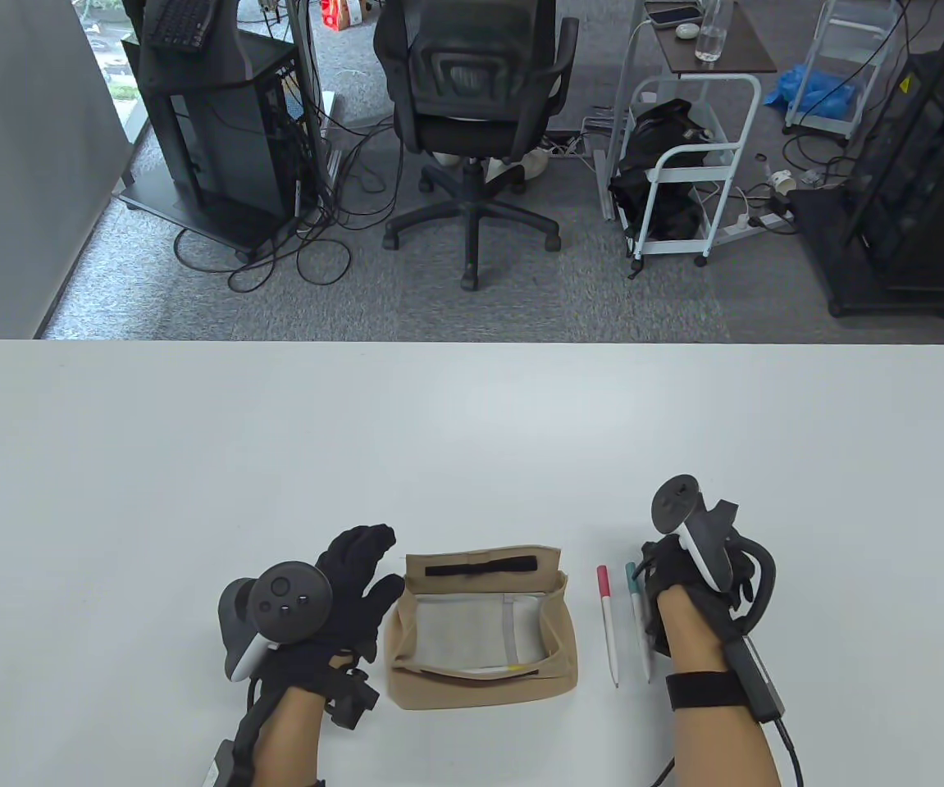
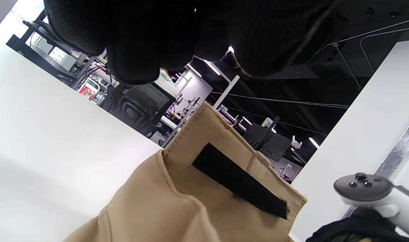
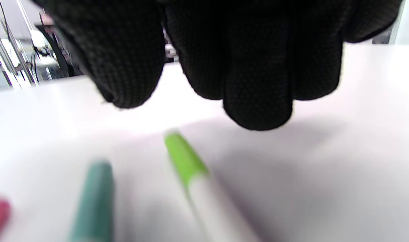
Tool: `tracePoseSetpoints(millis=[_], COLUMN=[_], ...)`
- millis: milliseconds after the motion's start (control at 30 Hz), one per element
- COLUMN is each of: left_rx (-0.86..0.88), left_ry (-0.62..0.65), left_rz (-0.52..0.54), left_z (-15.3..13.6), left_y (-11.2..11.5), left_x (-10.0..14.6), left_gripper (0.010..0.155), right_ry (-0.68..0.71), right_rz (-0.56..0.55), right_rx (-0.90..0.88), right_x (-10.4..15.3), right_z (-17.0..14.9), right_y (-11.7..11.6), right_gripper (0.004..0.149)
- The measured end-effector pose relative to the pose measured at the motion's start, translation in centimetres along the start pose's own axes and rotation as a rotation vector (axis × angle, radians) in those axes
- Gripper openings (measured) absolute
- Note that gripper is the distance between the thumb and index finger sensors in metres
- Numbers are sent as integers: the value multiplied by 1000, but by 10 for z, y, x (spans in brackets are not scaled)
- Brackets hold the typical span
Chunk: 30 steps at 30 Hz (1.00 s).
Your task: Twist to extend twist pen refills
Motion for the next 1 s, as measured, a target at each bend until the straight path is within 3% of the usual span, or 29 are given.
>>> tracePoseSetpoints(millis=[233, 367, 533, 700, 833, 1000], left_rx=[-43, -73, -143, -269, -358, -451], left_ry=[36, 66, 127, 228, 258, 268], left_rz=[9, 13, 13, 38, -46, -231], left_z=[10, 19, 36, 63, 77, 81], left_y=[0, 3, 15, 37, 63, 103], left_x=[3, 6, 9, 13, 9, -1], left_gripper=[69, 68, 64, 53, 44, 44], right_ry=[157, 390, 542, 579, 581, 578], right_rz=[-94, -17, 154, 203, 177, 172], right_rx=[-182, -232, -169, -44, -33, -34], right_x=[38, 74, 101, 111, 111, 111], right_z=[21, 50, 79, 97, 101, 101], right_y=[64, 79, 60, 29, 22, 21], right_gripper=[64, 67, 70, 60, 47, 46])
Point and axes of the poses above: the tracker on the back of each hand, its own z axis roughly to the thumb side, its own x axis roughly from the fingertips to the wrist, y = z × x, the point moved 3 cm from there along -x, roughly from the wrist to the fingertips, and after that the axes turned 13 degrees about -y, right-handed, at the moved point
